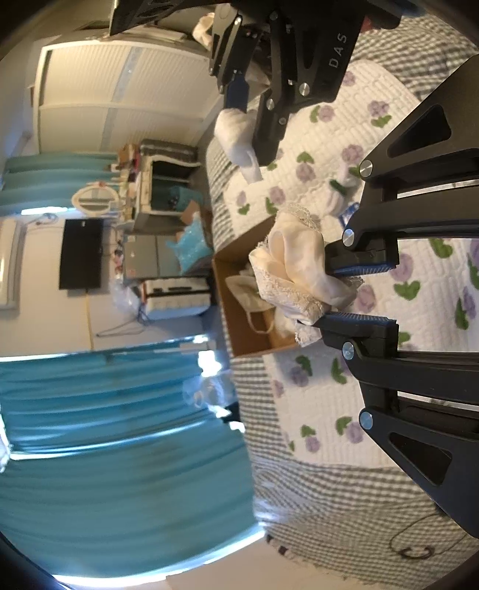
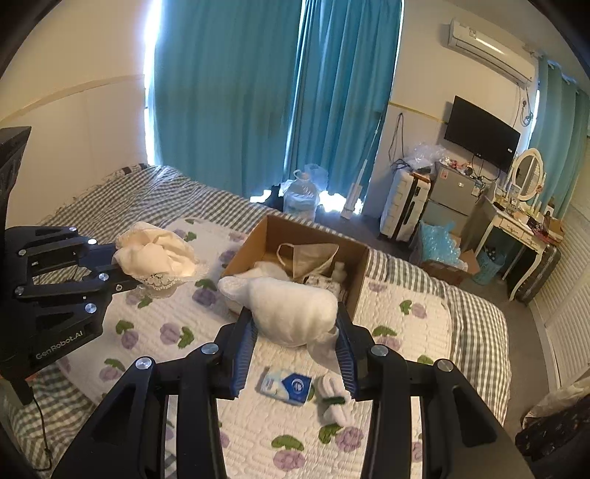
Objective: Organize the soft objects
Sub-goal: 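Lower the cloth roll and lace cloth into the cardboard box and release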
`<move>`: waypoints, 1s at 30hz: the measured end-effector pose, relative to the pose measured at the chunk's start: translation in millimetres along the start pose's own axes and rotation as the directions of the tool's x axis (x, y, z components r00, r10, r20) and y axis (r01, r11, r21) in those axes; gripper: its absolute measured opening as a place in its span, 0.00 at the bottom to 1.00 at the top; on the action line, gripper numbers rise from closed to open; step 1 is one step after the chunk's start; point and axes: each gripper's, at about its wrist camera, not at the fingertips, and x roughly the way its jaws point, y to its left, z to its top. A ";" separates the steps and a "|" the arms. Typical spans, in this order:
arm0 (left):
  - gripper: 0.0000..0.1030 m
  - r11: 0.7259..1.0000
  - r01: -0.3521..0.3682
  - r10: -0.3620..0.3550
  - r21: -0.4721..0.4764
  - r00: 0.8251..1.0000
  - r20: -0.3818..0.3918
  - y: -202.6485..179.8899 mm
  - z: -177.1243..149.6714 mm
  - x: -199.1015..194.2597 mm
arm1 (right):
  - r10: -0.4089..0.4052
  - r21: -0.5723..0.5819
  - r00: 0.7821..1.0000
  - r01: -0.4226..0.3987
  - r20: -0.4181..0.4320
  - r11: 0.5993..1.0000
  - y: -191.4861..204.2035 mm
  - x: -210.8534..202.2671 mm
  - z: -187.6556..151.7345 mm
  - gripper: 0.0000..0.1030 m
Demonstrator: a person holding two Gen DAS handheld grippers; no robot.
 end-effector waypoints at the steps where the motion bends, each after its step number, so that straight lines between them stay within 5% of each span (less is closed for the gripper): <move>1: 0.16 1.000 0.003 -0.003 0.001 1.000 0.004 1.6 3.6 1.1 | -0.002 0.001 1.000 0.002 0.000 1.000 -0.9 2.9 3.4 0.38; 16: 0.16 1.000 -0.005 0.005 0.001 0.999 -0.040 17.4 39.0 77.6 | 0.025 0.085 0.998 -0.021 -0.050 0.996 -25.0 113.1 44.3 0.38; 30: 0.21 0.999 -0.041 0.043 0.029 0.996 -0.078 29.8 45.3 188.3 | -0.001 0.140 0.986 0.025 -0.167 0.990 -58.4 251.7 41.9 0.38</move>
